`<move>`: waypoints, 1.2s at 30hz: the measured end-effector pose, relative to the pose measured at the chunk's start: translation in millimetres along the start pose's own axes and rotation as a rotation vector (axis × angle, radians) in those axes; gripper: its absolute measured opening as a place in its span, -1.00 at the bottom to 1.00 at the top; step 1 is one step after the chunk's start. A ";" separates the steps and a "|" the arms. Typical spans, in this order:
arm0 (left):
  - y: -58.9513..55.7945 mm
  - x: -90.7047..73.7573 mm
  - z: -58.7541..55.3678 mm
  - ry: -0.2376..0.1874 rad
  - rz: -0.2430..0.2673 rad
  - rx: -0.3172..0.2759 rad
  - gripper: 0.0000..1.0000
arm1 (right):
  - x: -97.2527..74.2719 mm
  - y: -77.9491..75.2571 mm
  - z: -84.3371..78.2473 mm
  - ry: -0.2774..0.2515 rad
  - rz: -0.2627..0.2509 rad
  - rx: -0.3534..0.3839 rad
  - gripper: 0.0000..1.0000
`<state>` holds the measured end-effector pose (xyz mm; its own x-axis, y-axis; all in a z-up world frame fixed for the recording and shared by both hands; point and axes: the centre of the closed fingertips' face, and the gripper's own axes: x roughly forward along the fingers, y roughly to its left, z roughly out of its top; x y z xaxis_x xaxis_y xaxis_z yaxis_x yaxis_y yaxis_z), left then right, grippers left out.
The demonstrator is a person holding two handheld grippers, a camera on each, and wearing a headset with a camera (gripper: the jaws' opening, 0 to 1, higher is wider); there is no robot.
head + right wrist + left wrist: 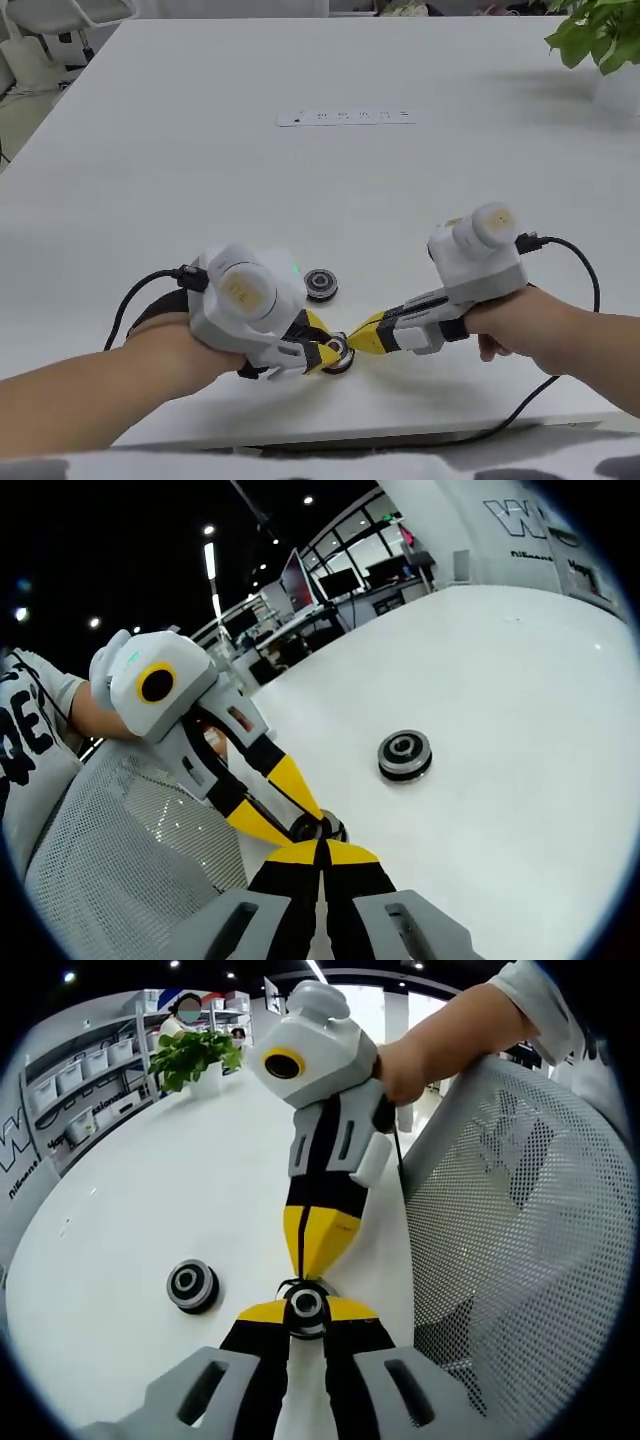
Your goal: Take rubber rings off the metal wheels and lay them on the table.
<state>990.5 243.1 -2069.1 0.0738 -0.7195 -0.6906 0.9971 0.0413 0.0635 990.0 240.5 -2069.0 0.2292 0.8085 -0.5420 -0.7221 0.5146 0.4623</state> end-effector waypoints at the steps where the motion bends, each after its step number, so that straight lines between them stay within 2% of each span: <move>1: 0.0 0.0 0.0 0.000 0.000 -0.001 -0.85 | 0.4 0.2 0.1 0.000 0.001 0.002 -1.00; 20: -0.3 -0.9 0.1 0.001 0.003 -0.002 -0.85 | 7.2 6.5 3.5 -0.005 0.019 -0.025 -1.00; 24: -0.1 -0.6 0.4 -0.001 0.004 -0.003 -0.85 | 8.5 13.1 5.5 -0.022 0.051 -0.015 -1.00; 25: 0.0 -0.5 0.5 -0.002 0.004 -0.004 -0.85 | 9.6 13.0 4.9 -0.013 0.046 -0.033 -1.00; 28: 0.1 -0.5 0.6 -0.005 0.002 -0.004 -0.84 | 9.2 9.0 1.5 -0.006 0.038 -0.026 -1.00; 36: 0.8 0.1 1.3 -0.008 0.003 0.013 -0.83 | 3.8 2.5 2.5 -0.017 0.025 -0.020 -1.00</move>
<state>991.3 242.2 -2068.2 0.0771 -0.7248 -0.6846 0.9965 0.0346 0.0755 990.7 245.7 -2068.2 0.2223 0.8257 -0.5185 -0.7402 0.4890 0.4615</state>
